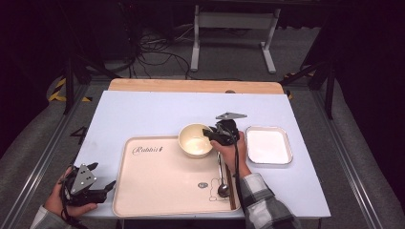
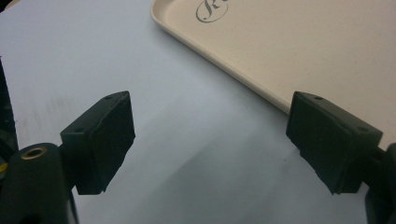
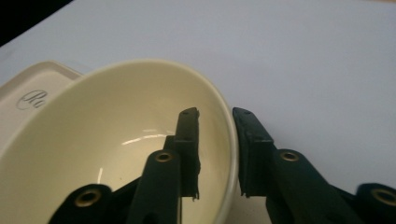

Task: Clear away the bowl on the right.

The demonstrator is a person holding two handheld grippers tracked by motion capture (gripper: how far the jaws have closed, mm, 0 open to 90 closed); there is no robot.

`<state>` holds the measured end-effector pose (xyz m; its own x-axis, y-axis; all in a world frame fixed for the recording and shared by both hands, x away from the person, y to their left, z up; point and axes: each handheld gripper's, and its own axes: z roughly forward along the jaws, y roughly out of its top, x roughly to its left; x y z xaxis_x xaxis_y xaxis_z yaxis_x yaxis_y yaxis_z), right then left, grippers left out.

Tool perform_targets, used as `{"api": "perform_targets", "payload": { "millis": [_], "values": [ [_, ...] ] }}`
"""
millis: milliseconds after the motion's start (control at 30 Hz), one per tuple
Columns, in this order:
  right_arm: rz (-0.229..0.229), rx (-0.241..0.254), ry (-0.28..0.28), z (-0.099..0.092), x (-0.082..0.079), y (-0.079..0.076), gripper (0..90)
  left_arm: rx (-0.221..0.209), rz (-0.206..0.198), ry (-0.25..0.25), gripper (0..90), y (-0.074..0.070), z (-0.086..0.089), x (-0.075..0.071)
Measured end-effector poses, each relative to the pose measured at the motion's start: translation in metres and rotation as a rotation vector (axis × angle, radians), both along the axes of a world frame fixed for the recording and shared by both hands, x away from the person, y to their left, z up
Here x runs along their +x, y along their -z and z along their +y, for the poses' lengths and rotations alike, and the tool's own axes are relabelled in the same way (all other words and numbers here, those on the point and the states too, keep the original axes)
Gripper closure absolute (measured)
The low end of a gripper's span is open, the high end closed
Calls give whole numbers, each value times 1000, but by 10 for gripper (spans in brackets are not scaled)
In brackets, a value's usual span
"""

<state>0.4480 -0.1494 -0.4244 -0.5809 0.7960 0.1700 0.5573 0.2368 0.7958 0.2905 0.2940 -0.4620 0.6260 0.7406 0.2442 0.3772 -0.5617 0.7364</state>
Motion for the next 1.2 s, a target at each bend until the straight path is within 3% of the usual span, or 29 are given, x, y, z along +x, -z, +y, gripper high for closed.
{"api": "perform_targets", "payload": {
  "millis": [33,333,533,767,867,933,1000,1067,1200],
  "values": [
    [-28,-16,-4,-7,-3,-8,690,3,0,-1,161,0,0,0],
    [-97,-71,-96,-31,-19,-32,596,13,12,-12,159,2,-2,2],
    [-109,-76,-125,-55,-33,-45,552,17,10,-17,158,1,-2,1],
    [-177,-189,-61,-95,-55,-57,562,8,2,-12,158,0,-2,0],
    [-163,-184,-37,-110,-57,-56,565,12,0,-8,158,-1,-3,-2],
    [-148,-182,20,-133,-62,-54,570,10,-3,-4,158,-2,-3,-2],
    [-146,-186,32,-139,-63,-54,569,10,-5,-4,158,-2,-3,-1],
    [-149,-202,95,-157,-66,-50,555,18,-7,-2,158,-2,-3,-1],
    [-110,-221,166,-183,-68,-38,549,13,-10,-1,159,-3,-4,-1]
  ]
}}
